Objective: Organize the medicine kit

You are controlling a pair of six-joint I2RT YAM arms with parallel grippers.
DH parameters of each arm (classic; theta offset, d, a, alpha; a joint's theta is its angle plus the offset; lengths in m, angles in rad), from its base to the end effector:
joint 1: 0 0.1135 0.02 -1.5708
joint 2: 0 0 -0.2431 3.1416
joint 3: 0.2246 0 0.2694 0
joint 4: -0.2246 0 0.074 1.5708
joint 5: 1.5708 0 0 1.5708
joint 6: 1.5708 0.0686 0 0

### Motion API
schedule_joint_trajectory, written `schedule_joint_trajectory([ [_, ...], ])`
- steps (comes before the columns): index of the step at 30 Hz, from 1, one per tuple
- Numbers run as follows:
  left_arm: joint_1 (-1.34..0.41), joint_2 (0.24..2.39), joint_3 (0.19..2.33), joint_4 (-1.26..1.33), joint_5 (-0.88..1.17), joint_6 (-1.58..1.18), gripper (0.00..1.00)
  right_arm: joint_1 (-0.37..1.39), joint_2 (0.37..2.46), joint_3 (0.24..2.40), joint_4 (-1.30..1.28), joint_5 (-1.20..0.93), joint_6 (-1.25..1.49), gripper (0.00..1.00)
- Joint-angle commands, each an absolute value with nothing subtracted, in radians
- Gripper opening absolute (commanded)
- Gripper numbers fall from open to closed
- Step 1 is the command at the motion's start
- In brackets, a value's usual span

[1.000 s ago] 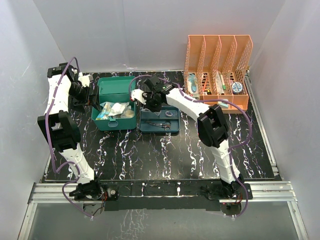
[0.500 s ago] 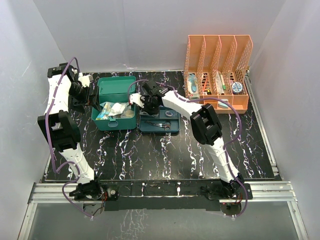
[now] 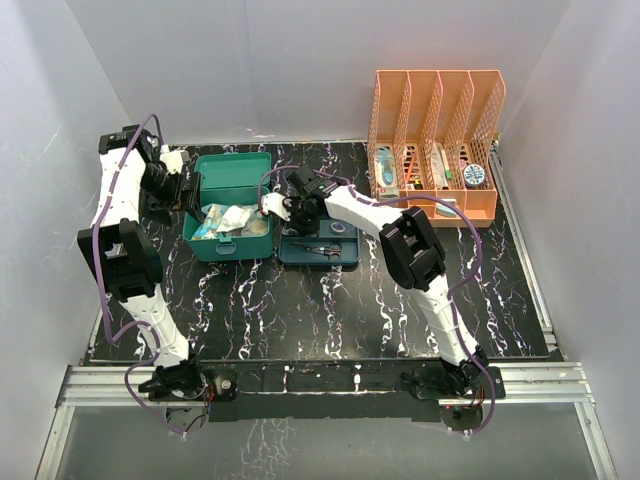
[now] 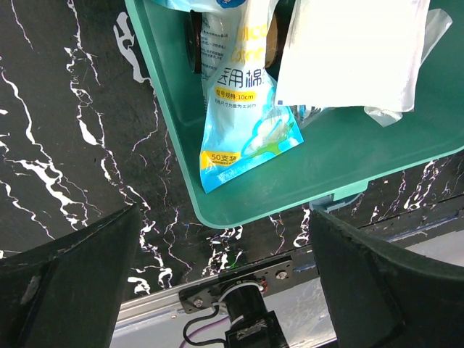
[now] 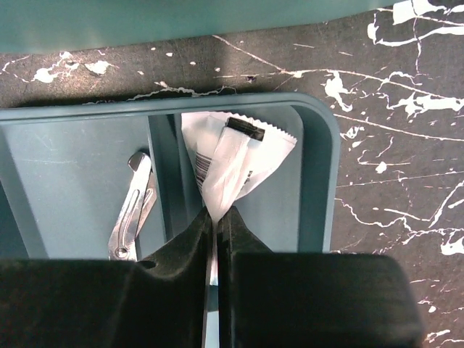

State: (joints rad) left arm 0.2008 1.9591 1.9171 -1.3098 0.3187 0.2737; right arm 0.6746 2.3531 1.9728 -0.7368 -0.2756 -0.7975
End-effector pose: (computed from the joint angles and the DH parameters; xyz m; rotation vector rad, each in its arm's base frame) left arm 0.4033 0.0602 0.2516 0.1532 2.8286 -0.3693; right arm 0.3936 0.3387 0.1183 -1.8451 1.9103 0.3298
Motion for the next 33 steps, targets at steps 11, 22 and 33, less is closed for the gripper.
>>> schedule_joint_trajectory([
  [11,0.164,1.915,1.95,-1.337,0.272,0.295,0.98,0.649,2.239,1.924,-0.668,-0.279,-0.79,0.48],
  [22,0.099,1.898,1.984,-1.348,0.221,0.294,0.98,0.632,2.098,1.87,-0.631,-0.271,-0.767,0.56],
  [33,-0.161,1.911,2.247,-1.348,0.241,0.501,0.99,0.611,1.85,1.844,-0.565,0.077,-0.292,0.76],
])
